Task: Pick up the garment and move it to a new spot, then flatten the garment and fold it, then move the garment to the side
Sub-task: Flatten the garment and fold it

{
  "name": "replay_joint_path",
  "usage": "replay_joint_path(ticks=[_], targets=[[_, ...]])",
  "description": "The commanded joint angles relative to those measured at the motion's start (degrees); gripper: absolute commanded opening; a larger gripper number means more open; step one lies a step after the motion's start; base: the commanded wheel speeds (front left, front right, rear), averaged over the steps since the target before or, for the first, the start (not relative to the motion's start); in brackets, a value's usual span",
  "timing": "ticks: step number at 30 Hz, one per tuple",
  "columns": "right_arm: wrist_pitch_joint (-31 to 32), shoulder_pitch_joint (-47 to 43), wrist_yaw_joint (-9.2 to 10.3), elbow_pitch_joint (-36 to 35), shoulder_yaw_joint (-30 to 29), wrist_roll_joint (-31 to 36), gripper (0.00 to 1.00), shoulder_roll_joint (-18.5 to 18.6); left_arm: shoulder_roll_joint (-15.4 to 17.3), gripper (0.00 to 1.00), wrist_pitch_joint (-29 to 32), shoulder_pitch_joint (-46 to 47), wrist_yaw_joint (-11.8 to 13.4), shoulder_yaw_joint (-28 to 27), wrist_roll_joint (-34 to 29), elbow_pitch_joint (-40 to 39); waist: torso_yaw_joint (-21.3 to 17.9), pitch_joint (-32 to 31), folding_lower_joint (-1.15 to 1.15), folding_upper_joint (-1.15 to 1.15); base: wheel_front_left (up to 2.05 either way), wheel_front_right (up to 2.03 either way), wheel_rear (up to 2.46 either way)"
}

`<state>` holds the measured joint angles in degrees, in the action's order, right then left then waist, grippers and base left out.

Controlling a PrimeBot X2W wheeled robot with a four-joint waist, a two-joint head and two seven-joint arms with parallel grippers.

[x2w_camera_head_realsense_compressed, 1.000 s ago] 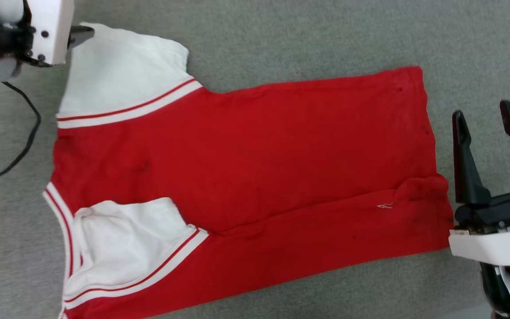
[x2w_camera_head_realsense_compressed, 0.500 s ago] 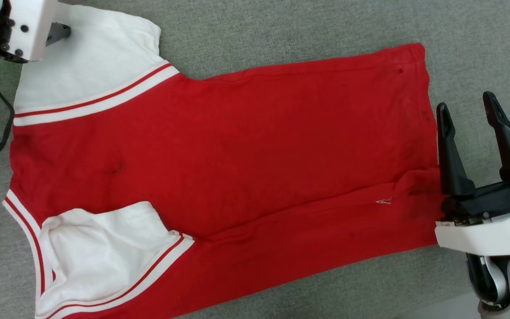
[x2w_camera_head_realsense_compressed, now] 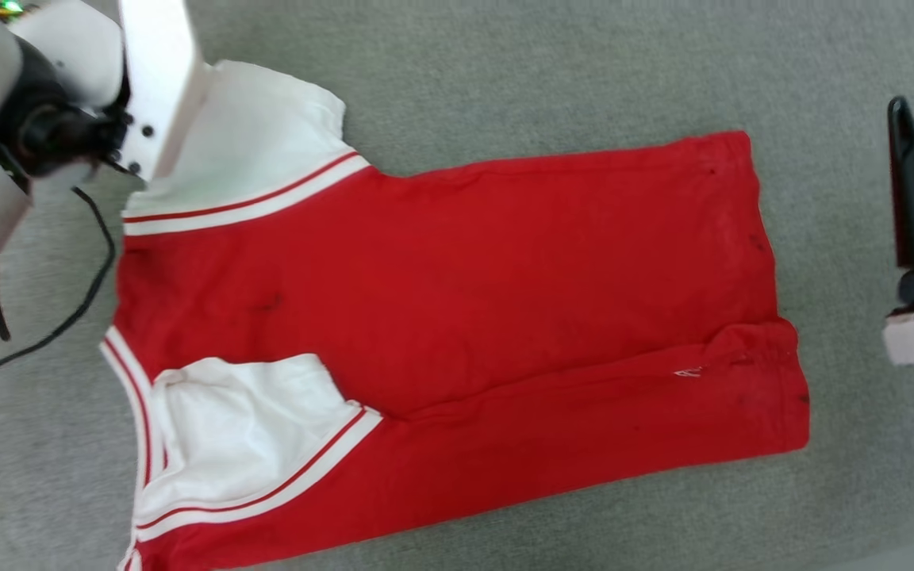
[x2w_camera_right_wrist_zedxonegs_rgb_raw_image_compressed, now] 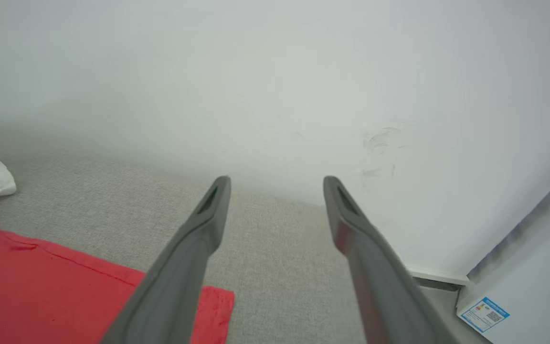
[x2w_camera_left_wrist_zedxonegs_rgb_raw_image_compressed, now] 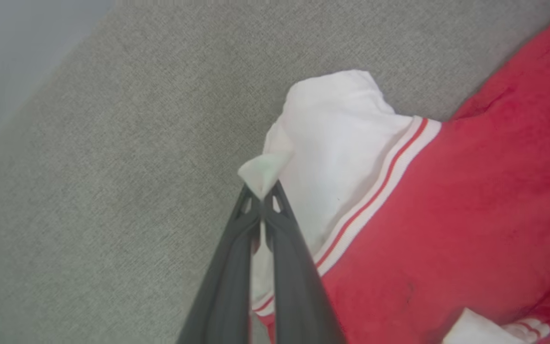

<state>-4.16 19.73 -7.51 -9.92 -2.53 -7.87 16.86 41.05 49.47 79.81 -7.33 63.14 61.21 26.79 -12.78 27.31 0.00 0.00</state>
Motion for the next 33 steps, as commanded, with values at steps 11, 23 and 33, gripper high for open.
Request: replay_joint_path(ticks=[11, 23, 33], targets=[[31.55, 12.01, 0.05, 5.84, 10.15, -15.43, 1.0, 19.89, 1.22, 0.0, -4.95, -2.27, -0.06, 3.66, 0.75, -8.65, 5.23, -3.16, 0.0, 0.0, 0.0, 0.0, 0.0], [61.82, 26.6, 0.05, 15.65, 27.11, -33.93, 1.0, 29.7, 0.11, 0.0, -7.85, 2.03, -0.06, 6.91, -0.11, -13.09, 9.11, 0.8, 0.0, 0.0, 0.0, 0.0, 0.0], [61.72, 30.38, 0.05, 28.43, 29.83, -35.41, 1.0, 22.87, -0.86, 0.0, -9.32, 5.25, -0.07, 8.69, 0.12, -14.65, 11.43, 4.3, 0.0, 0.0, 0.0, 0.0, 0.0]])
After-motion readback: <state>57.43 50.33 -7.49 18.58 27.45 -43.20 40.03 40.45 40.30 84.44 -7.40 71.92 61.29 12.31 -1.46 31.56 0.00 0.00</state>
